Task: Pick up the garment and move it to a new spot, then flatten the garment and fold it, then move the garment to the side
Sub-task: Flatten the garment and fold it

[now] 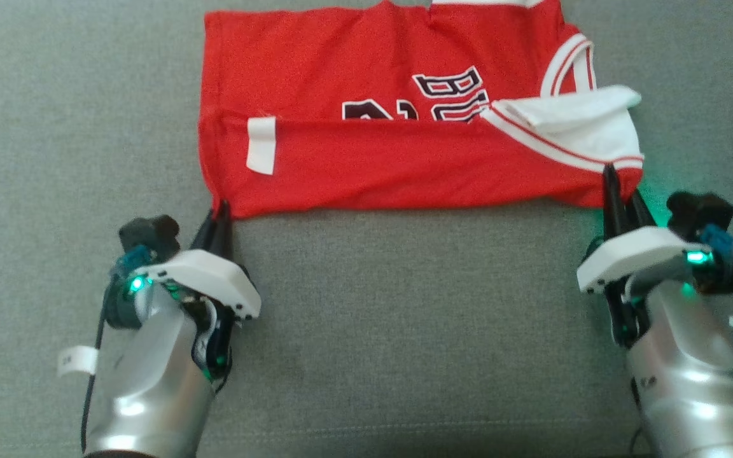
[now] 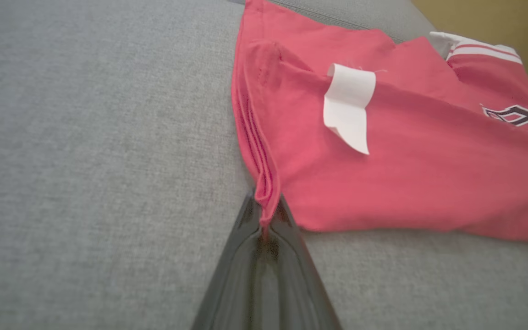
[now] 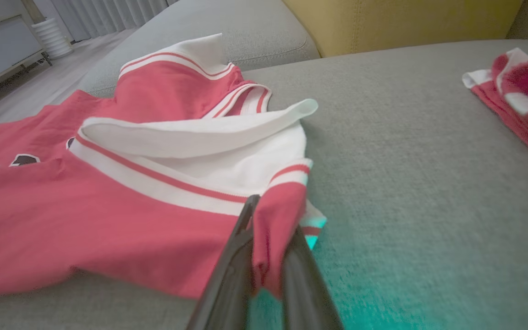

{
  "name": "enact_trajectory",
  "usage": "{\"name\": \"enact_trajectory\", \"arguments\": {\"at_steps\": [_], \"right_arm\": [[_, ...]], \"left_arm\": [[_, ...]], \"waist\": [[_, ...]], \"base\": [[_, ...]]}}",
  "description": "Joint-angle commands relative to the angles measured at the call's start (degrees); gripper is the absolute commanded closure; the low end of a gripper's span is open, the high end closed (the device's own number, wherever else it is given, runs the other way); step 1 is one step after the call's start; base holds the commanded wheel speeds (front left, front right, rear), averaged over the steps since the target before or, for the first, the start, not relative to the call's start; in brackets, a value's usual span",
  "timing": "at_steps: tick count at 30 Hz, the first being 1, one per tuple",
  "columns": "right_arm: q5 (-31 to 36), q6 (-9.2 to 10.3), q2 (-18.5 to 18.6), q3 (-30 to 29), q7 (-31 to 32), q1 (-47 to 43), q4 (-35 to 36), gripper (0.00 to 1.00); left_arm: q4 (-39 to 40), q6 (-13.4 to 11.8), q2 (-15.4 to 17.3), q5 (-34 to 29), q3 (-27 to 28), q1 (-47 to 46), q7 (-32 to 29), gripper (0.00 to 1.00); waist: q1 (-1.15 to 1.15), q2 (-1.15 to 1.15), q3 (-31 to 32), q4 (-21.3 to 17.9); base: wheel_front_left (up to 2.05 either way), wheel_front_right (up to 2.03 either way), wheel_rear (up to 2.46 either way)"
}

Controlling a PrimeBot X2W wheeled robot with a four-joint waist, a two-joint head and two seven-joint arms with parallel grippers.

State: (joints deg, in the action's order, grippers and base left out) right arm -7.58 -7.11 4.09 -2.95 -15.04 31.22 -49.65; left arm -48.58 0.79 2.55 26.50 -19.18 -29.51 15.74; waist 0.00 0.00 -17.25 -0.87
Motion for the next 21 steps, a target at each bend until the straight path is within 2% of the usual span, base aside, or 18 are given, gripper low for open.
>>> {"name": "enact_trajectory", "arguments": {"at_steps": [1, 10, 14, 15, 16, 17, 18, 19, 21], "right_arm": [[-0.5, -0.37, -0.8, 0.6, 0.0, -1.2, 1.6, 1.00], [-2.2, -0.37, -0.8, -1.8, 0.0, -9.9, 2.0, 1.00], [-3.3, -0.37, -0.9, -1.9, 0.0, -14.0, 2.5, 1.00], [-3.6, -0.37, -0.9, -1.8, 0.0, -14.7, 2.5, 0.96], [-4.0, -0.37, -0.9, -1.8, 0.0, -15.2, 2.6, 0.53], [-4.1, -0.37, -0.8, -1.9, 0.0, -15.4, 3.1, 0.00], [-4.1, -0.37, -0.7, -2.1, 0.0, -15.5, 3.6, 0.00], [-4.1, -0.37, -0.6, -2.4, 0.0, -15.3, 4.1, 0.00], [-3.8, -0.37, -0.3, -2.5, 0.0, -14.1, 5.3, 0.00]], "left_arm": [[-0.9, 0.3, 0.3, 0.5, 0.2, 2.2, -0.7, 1.00], [-0.2, -2.1, 0.3, -1.3, 3.2, 10.4, -0.7, 1.00], [0.3, -2.1, 0.4, -2.9, 4.4, 14.7, -0.7, 1.00], [0.5, -2.0, 0.4, -3.2, 4.6, 15.2, -0.7, 1.00], [0.7, -2.1, 0.4, -3.5, 4.7, 15.5, -0.7, 1.00], [1.0, -2.2, 0.4, -3.8, 4.9, 15.4, -0.7, 1.00], [1.6, -2.4, 0.4, -4.2, 5.0, 15.0, -0.7, 0.94], [2.1, -2.5, 0.4, -4.6, 5.0, 14.4, -0.7, 0.00], [3.1, -2.5, 0.4, -5.5, 4.9, 12.4, -0.7, 0.00]], "waist": [[0.00, 0.00, 1.9, 0.4], [0.00, 0.00, 12.6, 2.3], [0.00, 0.00, 14.7, 2.7], [0.00, 0.00, 14.7, 2.9], [0.00, 0.00, 14.5, 3.0], [0.00, 0.00, 14.1, 3.1], [0.00, 0.00, 13.6, 3.2], [0.00, 0.00, 12.9, 3.3], [0.00, 0.00, 11.3, 3.4]], "base": [[0.00, 0.00, 0.00], [0.00, 0.00, 0.00], [0.00, 0.00, 0.00], [0.00, 0.00, 0.00], [0.00, 0.00, 0.00], [0.00, 0.00, 0.00], [0.00, 0.00, 0.00], [0.00, 0.00, 0.00], [0.00, 0.00, 0.00]]}}
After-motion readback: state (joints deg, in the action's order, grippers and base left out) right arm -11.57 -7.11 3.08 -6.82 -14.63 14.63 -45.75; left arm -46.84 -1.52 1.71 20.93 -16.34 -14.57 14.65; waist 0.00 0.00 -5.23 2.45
